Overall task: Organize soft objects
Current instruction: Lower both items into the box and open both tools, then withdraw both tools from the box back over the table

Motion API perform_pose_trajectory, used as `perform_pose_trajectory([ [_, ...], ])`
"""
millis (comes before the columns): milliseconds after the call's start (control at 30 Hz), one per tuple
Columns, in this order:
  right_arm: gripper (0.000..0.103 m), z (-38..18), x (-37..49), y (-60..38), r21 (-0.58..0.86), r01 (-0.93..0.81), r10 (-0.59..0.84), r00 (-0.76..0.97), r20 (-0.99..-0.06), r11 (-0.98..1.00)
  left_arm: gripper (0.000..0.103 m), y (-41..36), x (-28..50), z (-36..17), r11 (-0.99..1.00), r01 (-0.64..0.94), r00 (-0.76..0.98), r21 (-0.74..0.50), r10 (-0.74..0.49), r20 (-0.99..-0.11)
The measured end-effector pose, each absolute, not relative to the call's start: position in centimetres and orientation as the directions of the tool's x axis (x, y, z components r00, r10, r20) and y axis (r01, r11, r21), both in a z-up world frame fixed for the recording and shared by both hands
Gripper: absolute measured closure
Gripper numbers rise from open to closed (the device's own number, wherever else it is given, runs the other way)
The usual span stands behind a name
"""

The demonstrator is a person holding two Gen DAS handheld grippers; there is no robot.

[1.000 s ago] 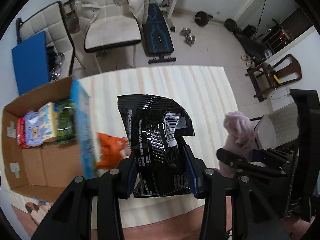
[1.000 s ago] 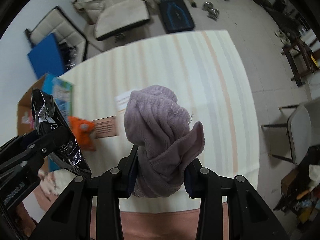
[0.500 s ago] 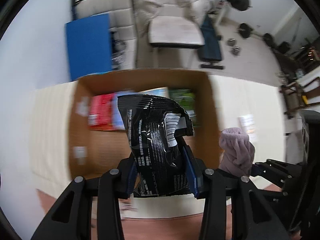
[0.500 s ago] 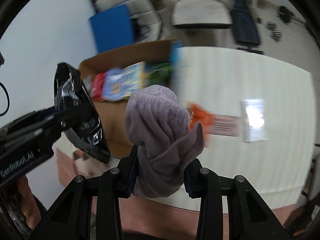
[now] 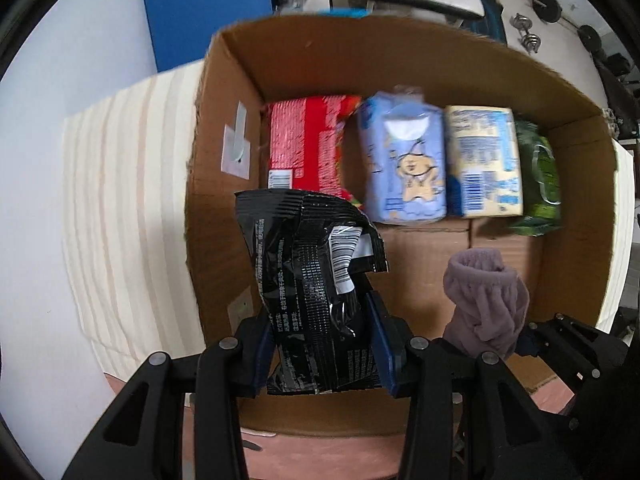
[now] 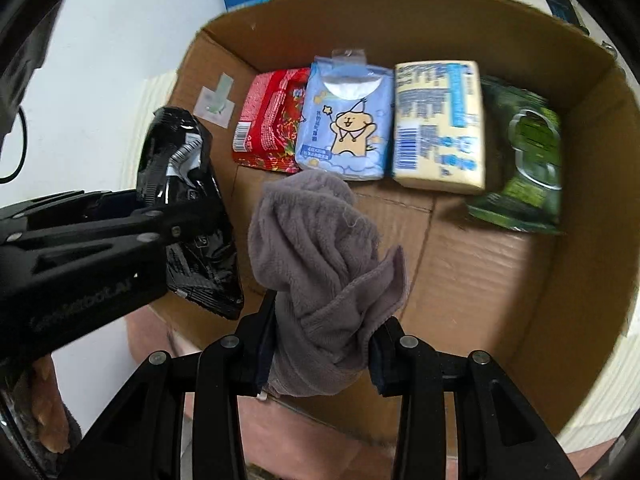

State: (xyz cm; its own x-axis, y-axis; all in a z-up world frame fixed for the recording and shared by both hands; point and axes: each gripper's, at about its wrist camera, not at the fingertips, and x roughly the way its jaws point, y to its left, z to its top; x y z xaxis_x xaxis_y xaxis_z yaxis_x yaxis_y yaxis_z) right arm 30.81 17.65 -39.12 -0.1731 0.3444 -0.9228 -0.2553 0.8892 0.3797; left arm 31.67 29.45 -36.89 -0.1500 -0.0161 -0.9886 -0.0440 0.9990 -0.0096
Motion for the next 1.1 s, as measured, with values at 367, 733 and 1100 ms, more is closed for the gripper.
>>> perform_pose_trajectory([
  [367,0.022,-41.9,31.9,19.2,0.399,-0.256,0.351,-0.213,-0.912,0.88,0.058,31.4,31.9,-39.2,0.996,-0.087,-0.239,-0.028,-0.048,-0.97],
  [733,0.004,-40.2,32.0,16.8,0.329,-0.263,0.287,-0.185,-0.94,0.907,0.048,31.3,30.4,-35.8,0.993,-0.11,-0.147,-0.051,-0.067,-0.987],
  [1100,0.0,-35.9,29.9,13.7,0.094,-0.286,0.095,-0.01,-0.995,0.954,0.011,29.7,26.1,-30.7,0.991,-0.135,0.058,-0.01,-0.002,-0.998],
])
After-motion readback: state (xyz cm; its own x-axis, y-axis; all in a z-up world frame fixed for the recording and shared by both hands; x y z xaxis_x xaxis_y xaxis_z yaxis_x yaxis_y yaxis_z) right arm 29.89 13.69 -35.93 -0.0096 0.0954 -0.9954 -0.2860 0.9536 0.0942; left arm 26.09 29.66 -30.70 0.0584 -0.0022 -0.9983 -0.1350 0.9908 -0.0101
